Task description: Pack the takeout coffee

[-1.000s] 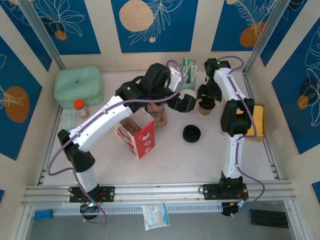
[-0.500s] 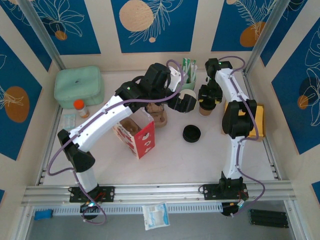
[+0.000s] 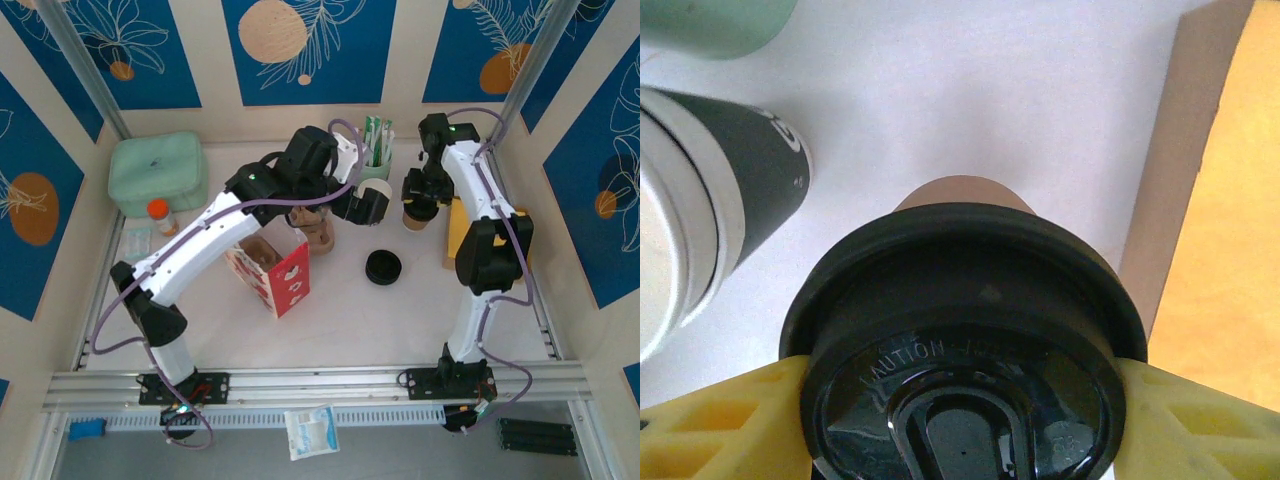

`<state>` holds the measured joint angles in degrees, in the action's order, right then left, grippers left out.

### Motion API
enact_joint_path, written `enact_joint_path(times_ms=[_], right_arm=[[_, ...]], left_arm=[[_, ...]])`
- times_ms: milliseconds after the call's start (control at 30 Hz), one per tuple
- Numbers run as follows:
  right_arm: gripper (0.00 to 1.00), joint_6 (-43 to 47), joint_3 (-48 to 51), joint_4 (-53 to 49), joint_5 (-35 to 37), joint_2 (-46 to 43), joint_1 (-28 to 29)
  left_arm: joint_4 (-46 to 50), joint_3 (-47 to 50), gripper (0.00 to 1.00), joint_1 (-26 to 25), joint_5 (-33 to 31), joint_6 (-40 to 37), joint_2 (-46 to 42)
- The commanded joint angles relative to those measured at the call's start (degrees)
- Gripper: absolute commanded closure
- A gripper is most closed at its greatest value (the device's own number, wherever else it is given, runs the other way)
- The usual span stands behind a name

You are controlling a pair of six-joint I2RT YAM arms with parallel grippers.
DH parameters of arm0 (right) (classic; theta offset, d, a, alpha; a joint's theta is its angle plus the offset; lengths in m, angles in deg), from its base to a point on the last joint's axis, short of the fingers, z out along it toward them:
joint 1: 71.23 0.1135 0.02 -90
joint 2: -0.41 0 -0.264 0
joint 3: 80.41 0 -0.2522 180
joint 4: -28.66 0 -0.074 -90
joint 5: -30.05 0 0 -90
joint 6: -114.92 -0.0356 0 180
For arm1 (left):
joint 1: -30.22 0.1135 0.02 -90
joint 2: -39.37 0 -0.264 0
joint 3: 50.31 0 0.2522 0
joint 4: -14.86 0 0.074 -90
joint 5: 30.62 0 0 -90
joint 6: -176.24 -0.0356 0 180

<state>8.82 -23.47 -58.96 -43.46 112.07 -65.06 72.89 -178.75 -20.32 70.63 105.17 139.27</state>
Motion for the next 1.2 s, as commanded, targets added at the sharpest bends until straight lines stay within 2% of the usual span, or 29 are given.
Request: enact_joint_path(times_ms=[0, 267, 633, 933, 1167], right_arm=[[0.36, -1.00, 2.37, 0.03, -0.98, -4.73, 1.23], [0.36, -1.69, 7.37, -0.04, -0.93, -12.04, 3.86], [0.36, -2.53, 10.18, -1.21, -0.37, -17.06, 8.59], [0.36, -4.35, 12.42, -2.44, 0.95, -20.80, 16.14], [0.36, -6.71, 10.54, -4.97, 1.13, -22.88, 23.80]], left_arm=[[0.82, 0.82, 0.01, -0.70, -2.15, -1.03, -3.61], [1.48, 4.00, 0.01, -0.70, -4.50, -0.34, -7.48], [1.73, 8.84, 0.01, -0.74, -6.62, 0.87, -12.40], [3.39, 9.88, 0.01, -0.70, -8.20, 0.92, -15.06], [5.15, 11.89, 0.01, -0.72, -11.06, 0.66, -18.39]])
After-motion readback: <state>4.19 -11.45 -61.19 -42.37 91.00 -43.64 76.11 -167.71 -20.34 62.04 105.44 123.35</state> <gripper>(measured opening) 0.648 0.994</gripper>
